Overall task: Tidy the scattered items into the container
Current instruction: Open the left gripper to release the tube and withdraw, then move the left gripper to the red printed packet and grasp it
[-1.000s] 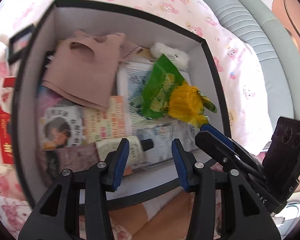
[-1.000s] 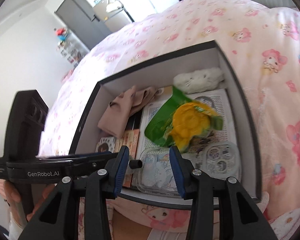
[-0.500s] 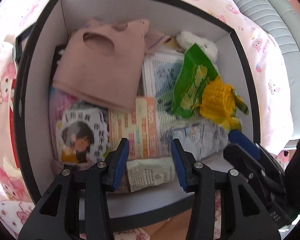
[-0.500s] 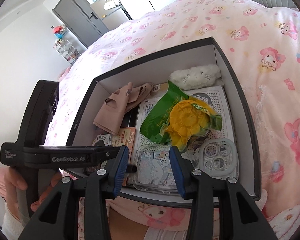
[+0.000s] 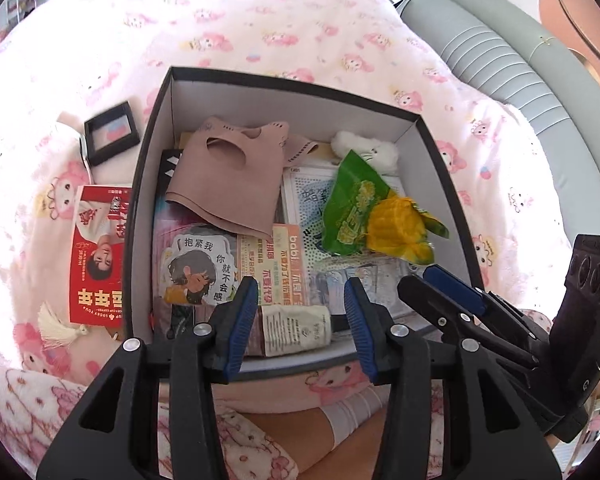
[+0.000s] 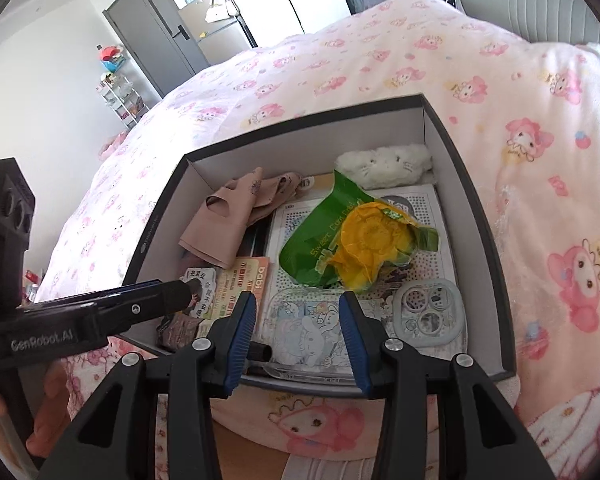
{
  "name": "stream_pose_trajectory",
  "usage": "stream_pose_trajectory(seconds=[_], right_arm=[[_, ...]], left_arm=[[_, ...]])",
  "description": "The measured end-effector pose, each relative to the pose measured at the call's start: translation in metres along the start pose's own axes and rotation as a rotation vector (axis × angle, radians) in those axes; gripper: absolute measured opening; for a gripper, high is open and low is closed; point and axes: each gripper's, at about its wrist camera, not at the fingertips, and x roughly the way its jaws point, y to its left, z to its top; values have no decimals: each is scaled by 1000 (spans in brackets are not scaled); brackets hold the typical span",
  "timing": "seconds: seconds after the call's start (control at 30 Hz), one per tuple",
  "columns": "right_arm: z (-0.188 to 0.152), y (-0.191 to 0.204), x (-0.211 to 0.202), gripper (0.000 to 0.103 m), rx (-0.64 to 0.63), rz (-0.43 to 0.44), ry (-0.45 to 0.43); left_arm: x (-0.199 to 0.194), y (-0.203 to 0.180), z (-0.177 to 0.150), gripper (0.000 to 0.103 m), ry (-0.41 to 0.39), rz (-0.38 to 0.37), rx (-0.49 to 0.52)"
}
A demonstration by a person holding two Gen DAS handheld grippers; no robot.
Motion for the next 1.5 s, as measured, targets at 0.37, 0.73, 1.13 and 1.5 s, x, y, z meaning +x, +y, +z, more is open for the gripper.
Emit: stream_pose_trajectory(seconds=[0.37, 0.73, 1.13, 1.5], right_arm=[[-4, 36, -39, 40, -32, 1, -58], [-12, 84, -26, 40, -114, 47, -8], [17, 164, 34, 40, -277, 187, 94], [45, 188, 97, 40, -326, 112, 173]], left_arm=[[-28, -6, -21, 46, -41, -78, 38], [-52, 33, -38, 46, -58, -37, -2], [-38, 146, -9, 48, 0, 9, -299], [51, 210, 26, 48, 184, 73, -494]])
